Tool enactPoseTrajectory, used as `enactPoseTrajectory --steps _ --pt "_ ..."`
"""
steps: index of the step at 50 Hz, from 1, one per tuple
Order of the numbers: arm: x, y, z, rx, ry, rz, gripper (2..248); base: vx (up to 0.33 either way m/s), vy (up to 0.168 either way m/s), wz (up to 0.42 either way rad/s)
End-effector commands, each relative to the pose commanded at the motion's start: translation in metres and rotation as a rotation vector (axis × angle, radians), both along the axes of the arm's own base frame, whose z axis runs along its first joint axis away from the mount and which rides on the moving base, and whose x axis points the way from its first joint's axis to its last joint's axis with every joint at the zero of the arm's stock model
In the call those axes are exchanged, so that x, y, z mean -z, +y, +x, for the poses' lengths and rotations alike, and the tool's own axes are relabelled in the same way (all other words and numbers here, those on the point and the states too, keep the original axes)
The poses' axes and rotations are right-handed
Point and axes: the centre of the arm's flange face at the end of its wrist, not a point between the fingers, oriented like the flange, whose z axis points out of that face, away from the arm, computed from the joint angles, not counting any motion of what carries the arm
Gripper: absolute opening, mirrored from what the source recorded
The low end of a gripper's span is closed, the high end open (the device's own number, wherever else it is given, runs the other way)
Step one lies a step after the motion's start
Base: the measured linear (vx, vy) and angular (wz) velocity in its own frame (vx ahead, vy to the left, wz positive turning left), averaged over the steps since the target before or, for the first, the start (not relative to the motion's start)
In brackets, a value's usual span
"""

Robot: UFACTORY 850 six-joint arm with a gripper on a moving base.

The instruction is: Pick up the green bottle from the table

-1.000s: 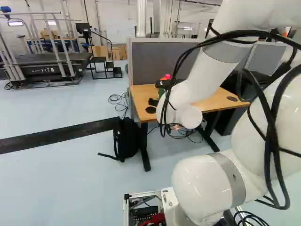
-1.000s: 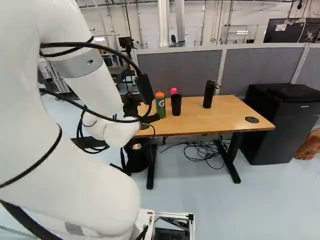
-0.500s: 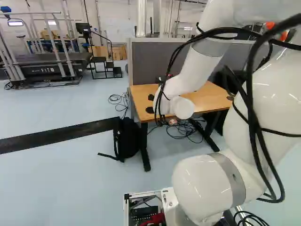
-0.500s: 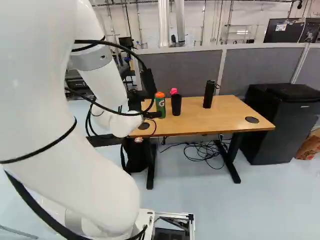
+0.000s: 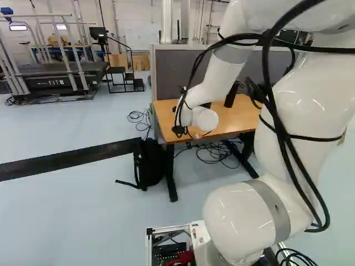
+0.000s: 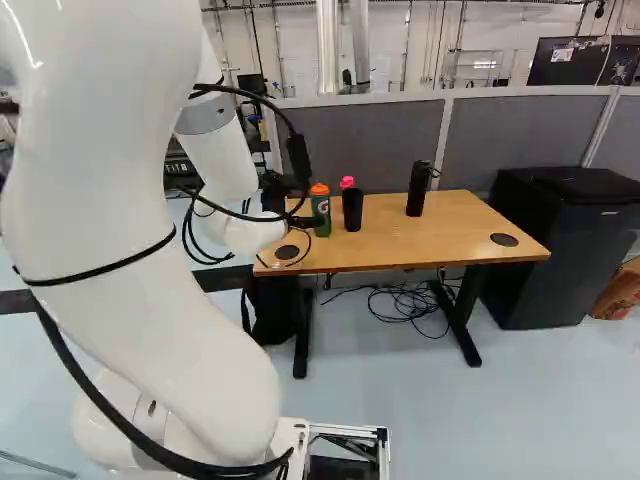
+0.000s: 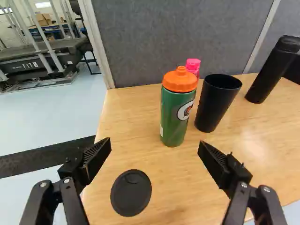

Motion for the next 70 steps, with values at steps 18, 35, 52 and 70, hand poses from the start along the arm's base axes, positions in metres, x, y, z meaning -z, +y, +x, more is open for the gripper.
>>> enactPoseTrajectory --steps 18,35,52,70 --pt "0.002 0.013 0.032 0.048 -0.006 0.032 247 0.000 0.000 0.000" --pt "0.005 0.023 0.064 0.107 -0.014 0.066 247 0.000 0.000 0.000" --pt "0.011 0.023 0.090 0.186 0.013 0.108 247 0.000 0.000 0.000" --pt "0.019 0.020 0.112 0.272 0.053 0.159 247 0.000 0.000 0.000"
